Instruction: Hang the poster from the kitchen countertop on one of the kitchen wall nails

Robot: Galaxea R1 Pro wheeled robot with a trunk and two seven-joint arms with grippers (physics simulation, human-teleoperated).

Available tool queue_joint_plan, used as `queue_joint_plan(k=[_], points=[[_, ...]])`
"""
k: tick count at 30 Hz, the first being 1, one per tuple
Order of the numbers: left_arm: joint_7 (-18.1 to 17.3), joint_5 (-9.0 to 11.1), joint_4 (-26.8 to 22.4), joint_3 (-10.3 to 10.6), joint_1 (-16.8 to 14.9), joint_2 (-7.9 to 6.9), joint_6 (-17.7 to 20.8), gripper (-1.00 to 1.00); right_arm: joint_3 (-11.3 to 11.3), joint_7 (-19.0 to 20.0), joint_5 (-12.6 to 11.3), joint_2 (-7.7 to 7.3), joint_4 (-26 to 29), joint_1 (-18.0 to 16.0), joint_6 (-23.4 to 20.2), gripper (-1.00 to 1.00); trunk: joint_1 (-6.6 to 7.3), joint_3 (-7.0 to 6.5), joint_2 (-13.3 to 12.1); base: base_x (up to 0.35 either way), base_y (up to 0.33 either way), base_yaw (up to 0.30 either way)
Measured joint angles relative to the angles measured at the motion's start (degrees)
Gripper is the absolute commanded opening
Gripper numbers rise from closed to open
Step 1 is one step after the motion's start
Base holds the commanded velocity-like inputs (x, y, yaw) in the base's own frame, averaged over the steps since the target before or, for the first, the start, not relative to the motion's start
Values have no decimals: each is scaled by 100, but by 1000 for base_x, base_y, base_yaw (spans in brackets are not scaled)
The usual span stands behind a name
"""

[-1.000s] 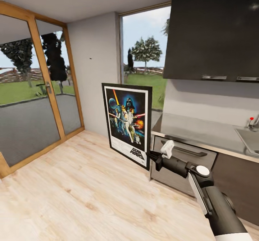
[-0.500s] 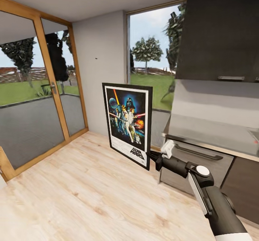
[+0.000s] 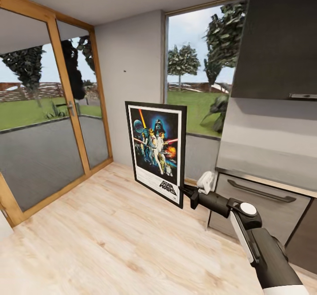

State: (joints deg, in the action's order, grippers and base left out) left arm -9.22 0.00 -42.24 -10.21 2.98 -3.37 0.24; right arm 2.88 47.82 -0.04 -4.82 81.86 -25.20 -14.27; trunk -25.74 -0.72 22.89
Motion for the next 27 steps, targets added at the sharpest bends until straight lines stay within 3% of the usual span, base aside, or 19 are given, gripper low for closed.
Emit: queue_joint_plan(k=[27], points=[[0,0,0,9,0,1,0,100,0,0,0,0,0,0,8,-100,0,0,0,227,299,0]])
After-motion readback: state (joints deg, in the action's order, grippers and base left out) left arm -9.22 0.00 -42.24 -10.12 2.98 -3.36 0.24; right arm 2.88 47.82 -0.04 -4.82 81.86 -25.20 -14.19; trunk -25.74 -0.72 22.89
